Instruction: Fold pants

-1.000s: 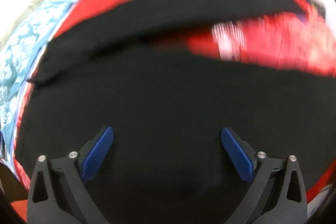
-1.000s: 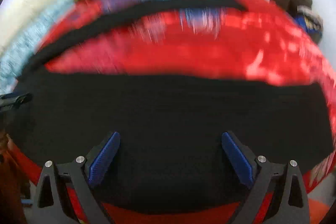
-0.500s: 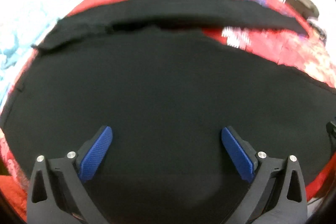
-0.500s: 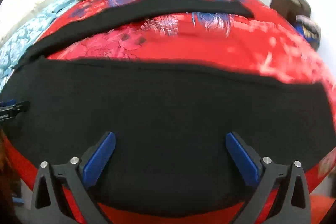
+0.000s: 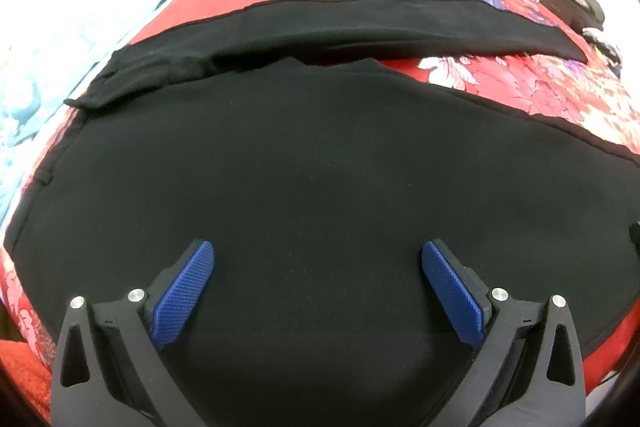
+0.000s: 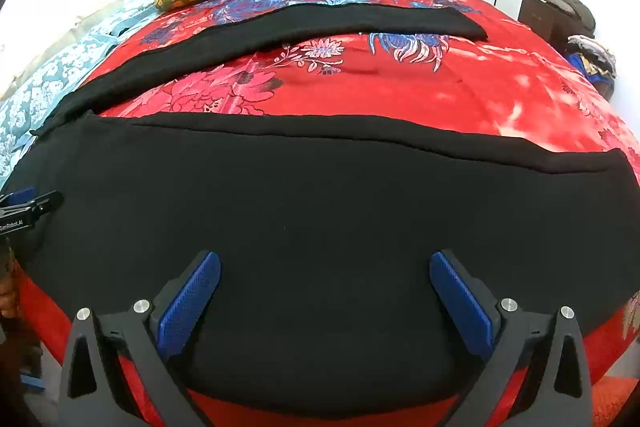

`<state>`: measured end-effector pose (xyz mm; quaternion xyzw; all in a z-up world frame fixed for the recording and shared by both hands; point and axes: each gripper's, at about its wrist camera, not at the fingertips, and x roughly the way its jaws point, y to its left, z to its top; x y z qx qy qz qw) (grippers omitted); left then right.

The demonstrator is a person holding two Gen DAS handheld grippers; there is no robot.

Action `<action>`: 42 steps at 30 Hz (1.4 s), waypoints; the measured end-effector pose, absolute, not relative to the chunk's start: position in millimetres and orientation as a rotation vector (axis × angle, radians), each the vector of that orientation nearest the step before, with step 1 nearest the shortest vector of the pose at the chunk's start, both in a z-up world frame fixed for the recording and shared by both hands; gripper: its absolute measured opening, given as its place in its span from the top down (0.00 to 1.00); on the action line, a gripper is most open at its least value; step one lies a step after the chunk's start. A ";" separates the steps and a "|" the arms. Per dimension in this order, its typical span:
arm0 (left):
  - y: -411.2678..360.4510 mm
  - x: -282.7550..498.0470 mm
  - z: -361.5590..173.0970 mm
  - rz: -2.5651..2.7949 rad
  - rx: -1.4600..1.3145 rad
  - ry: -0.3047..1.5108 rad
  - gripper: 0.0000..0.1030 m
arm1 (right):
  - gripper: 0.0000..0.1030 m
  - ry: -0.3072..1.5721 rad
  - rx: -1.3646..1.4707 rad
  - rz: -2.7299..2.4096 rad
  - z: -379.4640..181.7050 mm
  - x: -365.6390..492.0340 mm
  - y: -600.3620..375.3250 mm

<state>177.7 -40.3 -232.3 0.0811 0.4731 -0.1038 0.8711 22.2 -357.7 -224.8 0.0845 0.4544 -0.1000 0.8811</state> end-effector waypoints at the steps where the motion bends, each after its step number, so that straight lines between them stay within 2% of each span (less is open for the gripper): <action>1: -39.4 177.3 -232.1 -0.217 0.165 0.988 0.00 | 0.00 0.949 0.175 -0.208 -224.8 22.8 -357.6; 8: -20.4 187.5 -221.5 -0.195 0.125 1.053 0.00 | 0.00 0.941 0.172 -0.210 -223.8 21.8 -357.4; 13: 68.5 203.8 -224.5 0.046 -0.028 1.051 0.01 | 0.00 0.936 0.173 -0.211 -223.4 20.8 -357.1; 16: 82.4 210.2 -223.2 0.132 0.059 1.036 0.00 | 0.00 0.937 0.173 -0.214 -223.5 21.3 -356.8; 23: 93.8 211.5 -225.4 0.248 0.056 1.032 0.00 | 0.00 0.939 0.174 -0.206 -222.9 21.2 -358.2; 26: 130.8 212.8 -229.2 0.311 -0.085 1.046 0.00 | 0.00 0.940 0.174 -0.204 -222.9 21.4 -358.0; 42: 121.8 210.4 -225.9 0.329 -0.046 1.049 0.00 | 0.00 0.907 0.165 -0.212 -224.0 18.2 -355.2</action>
